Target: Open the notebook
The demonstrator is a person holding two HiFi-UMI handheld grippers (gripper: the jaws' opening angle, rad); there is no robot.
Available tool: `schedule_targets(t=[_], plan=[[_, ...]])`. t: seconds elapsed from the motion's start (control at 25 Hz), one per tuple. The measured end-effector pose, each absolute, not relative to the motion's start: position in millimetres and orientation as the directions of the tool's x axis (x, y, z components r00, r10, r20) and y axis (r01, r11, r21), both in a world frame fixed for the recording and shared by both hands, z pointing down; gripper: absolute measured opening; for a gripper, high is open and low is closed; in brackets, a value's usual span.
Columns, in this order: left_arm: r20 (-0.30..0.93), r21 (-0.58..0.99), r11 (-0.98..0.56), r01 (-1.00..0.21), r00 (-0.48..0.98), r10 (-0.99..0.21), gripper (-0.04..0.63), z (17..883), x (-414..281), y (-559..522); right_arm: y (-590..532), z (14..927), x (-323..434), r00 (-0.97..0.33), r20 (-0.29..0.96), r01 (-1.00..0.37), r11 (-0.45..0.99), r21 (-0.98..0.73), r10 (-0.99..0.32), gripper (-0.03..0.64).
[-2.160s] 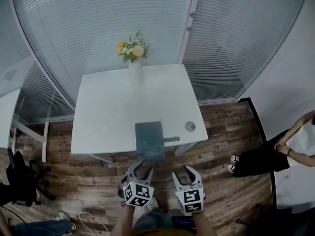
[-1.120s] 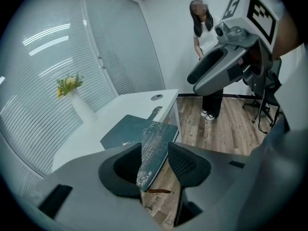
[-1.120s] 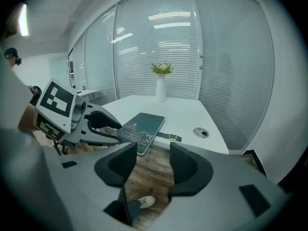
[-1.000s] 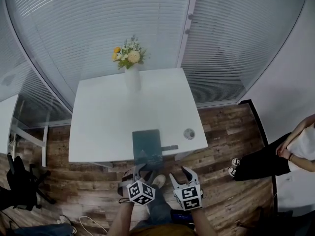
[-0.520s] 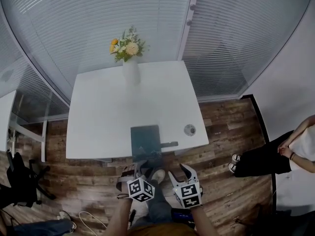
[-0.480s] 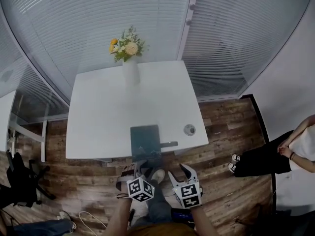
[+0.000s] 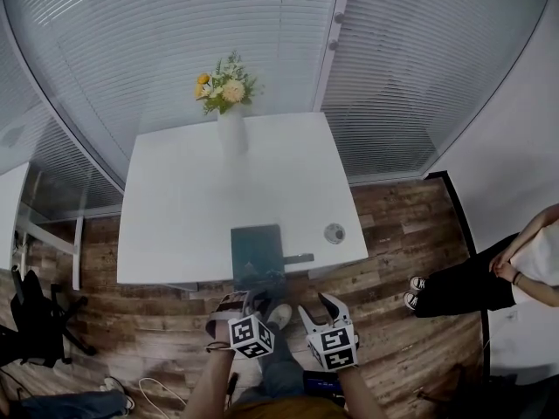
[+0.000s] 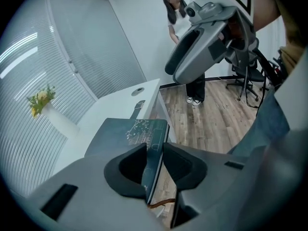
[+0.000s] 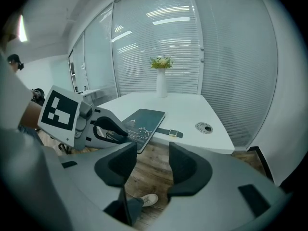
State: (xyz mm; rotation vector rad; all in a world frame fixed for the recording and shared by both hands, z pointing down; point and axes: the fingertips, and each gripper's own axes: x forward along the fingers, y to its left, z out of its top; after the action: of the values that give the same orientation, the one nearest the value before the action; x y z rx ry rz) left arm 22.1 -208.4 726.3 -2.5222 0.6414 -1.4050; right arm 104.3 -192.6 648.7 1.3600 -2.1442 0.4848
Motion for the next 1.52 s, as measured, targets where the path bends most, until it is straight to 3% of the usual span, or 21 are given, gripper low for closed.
schedule_targets(t=[1.0, 1.52], plan=[[0.753, -0.390, -0.881, -0.269, 0.457, -0.473, 0.061, 715, 26, -207, -182, 630, 106, -0.331, 0.584, -0.911, 0.412, 0.007, -0.741, 0.198], [0.685, -0.392, -0.831, -0.395, 0.477, -0.550, 0.044, 686, 16, -206, -173, 620, 104, -0.344, 0.568, -0.905, 0.426, 0.012, -0.747, 0.190]])
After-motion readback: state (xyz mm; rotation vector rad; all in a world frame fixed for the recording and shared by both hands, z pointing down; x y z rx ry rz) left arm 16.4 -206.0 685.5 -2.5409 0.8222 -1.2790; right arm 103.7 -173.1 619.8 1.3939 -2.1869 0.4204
